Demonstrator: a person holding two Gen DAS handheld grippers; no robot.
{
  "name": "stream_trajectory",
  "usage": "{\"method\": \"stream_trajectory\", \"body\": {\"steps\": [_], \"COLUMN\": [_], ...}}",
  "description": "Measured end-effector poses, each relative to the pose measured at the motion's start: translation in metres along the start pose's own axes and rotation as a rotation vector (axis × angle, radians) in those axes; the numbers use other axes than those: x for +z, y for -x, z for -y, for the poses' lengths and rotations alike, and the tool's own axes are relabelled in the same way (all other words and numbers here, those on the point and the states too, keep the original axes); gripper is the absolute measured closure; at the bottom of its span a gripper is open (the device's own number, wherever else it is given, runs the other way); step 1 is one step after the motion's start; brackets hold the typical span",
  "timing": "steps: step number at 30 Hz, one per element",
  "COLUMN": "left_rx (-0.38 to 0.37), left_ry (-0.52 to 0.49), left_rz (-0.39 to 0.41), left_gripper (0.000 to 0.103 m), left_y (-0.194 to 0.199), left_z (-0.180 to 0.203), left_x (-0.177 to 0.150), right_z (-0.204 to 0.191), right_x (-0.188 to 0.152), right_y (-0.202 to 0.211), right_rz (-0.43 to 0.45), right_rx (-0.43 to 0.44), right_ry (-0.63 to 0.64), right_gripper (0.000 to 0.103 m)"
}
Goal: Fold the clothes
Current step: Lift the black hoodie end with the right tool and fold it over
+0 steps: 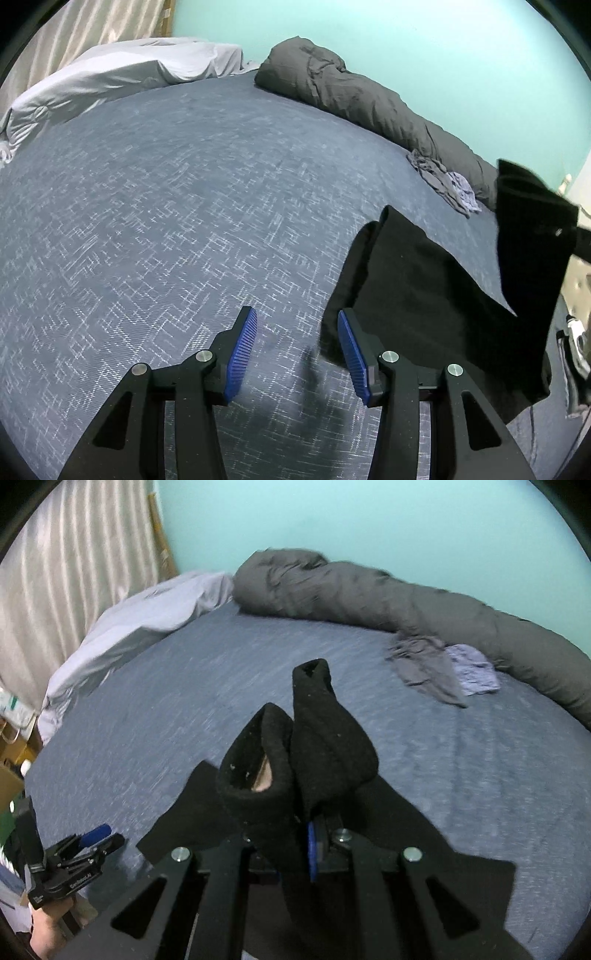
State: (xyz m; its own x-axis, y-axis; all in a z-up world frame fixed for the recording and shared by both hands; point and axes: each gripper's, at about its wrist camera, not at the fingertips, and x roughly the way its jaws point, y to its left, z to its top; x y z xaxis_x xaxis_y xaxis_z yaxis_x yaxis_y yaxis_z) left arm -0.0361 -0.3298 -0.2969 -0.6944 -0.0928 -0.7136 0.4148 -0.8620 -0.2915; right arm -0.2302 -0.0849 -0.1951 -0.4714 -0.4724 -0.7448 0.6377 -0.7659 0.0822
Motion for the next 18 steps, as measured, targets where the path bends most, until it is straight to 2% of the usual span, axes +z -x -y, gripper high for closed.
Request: {"method": "stream_trajectory", "body": {"steps": [7,11,18], "left_rx": [-0.001,-0.004,-0.005], "left_ry": [0.01,0.008,0.003], "left_rz": [-0.003,-0.003,-0.009], "left_gripper": [0.053,0.053,0.053], "left_y": [-0.001,-0.002,-0.004], "left_z": [-0.006,-0.005,-0.001], "left_x": [0.0,0.0,0.0], "right_z": [-0.038,-0.052,-0.069], "right_x": [-0.017,-0.021,-0.045], "right_y": [-0.025,-0.042,-0.079], "right_rz": [-0.026,-0.037,-0.116], "right_rx": [0.062,0.037,0.063], "right_ry": [0.008,0.004,-0.033], "right_gripper": [0.095,0.094,0.089]}}
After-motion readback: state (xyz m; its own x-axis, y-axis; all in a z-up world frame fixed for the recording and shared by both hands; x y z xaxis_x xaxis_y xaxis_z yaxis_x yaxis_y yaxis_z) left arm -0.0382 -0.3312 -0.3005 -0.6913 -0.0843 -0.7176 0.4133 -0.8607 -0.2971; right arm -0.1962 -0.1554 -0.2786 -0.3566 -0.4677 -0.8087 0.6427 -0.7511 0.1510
